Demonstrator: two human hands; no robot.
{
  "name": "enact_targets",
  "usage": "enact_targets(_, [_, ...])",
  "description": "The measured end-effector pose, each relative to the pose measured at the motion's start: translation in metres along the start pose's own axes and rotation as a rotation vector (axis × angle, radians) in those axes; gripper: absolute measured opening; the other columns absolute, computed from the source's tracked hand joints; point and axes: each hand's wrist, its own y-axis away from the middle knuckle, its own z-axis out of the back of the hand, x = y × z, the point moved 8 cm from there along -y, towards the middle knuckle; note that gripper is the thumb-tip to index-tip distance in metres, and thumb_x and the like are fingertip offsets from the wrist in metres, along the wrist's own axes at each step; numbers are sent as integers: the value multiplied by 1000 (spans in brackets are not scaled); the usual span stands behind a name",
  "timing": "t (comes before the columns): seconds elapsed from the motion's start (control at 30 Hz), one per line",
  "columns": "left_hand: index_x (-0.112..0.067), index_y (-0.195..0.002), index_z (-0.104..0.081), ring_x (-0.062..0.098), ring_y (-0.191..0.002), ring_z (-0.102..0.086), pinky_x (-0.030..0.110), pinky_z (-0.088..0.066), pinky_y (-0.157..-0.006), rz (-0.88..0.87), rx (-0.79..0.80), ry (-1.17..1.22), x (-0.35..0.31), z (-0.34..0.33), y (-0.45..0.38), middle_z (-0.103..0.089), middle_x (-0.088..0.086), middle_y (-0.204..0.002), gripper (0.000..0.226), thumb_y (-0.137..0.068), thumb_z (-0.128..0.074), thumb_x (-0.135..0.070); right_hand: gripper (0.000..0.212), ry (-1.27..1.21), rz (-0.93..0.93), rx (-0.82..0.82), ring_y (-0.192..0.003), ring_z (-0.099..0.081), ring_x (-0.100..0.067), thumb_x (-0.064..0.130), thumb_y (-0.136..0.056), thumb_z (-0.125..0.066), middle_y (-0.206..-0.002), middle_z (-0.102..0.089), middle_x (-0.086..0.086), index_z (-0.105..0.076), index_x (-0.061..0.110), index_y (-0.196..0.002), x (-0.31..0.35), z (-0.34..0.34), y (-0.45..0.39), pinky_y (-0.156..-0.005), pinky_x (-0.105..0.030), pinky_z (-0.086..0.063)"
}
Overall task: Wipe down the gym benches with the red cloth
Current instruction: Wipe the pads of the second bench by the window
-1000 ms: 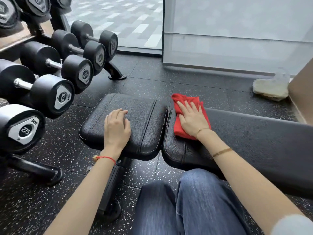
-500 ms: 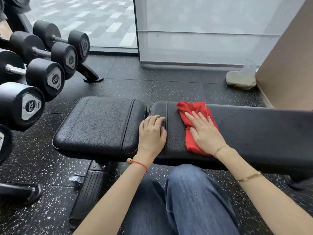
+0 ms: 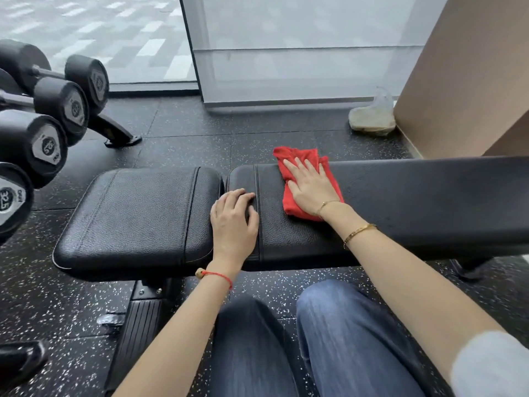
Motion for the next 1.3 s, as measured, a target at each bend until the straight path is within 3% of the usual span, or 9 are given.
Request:
enact_targets(0.2, [-19, -116, -66, 20, -125, -50, 42, -34, -109, 14, -21, -1, -1, 2, 0, -61, -3, -126, 27, -91, -56, -21, 56, -27, 5, -11, -150, -7, -23, 32, -101, -31, -162, -11, -3, -12, 28, -154, 5, 5, 14, -121, -44, 2])
enact_targets(0.4, [-22, -115, -67, 19, -123, -51, 42, -36, -108, 17, -33, -12, -2, 1, 0, -62, -5, -124, 25, -92, -57, -25, 57, -49, 117, -43, -149, -13, -20, 30, -99, -39, -161, -18, 1, -19, 31, -152, -7, 11, 87, -121, -42, -3])
enact_targets(0.6, [-17, -117, -65, 22, -125, -50, 45, -36, -110, -18, 13, -103, -7, -2, -1, -62, 1, -125, 28, -93, -56, -30, 55, -41, -64, -43, -149, -11, -20, 31, -100, -35, -161, -15, 1, -17, 32, -152, -81, 22, 84, -121, -43, -2])
enact_targets(0.7, [-16, -119, -63, 25, -126, -49, 50, -27, -116, 43, 55, -150, -13, -5, -4, -61, 5, -126, 33, -92, -56, -35, 56, -3, -111, -17, -149, -9, -24, 33, -101, -31, -162, -10, -3, -13, 29, -153, -78, 20, 48, -121, -44, 1])
enact_targets(0.83, [-11, -128, -57, 26, -132, -43, 48, -20, -120, 68, 73, -132, -41, -17, -4, -55, 9, -133, 43, -92, -54, -33, 57, 44, 8, 0, -150, -7, -24, 33, -101, -29, -162, -8, -4, -10, 27, -154, -41, 14, 33, -121, -45, 1])
enact_targets(1.03, [-15, -136, -51, 27, -141, -33, 45, -19, -120, 64, 97, -253, -60, -44, 6, -44, 8, -147, 44, -95, -44, -27, 57, -6, 203, -57, -149, -15, -21, 30, -99, -38, -160, -19, -1, -20, 28, -152, -31, 13, 95, -121, -42, -2])
enact_targets(1.17, [-16, -133, -54, 25, -138, -36, 45, -21, -120, 53, 69, -248, -57, -43, 6, -47, 6, -143, 42, -93, -44, -28, 56, -24, 99, -68, -148, -17, -20, 30, -98, -41, -159, -22, 1, -23, 30, -151, -88, 24, 101, -121, -43, -3])
enact_targets(1.3, [-16, -131, -55, 26, -136, -38, 45, -24, -118, 46, 51, -242, -61, -41, 7, -50, 7, -141, 43, -90, -46, -27, 57, -2, -100, -15, -149, -10, -22, 33, -100, -34, -162, -12, -2, -14, 29, -153, -117, 28, 58, -121, -45, 1])
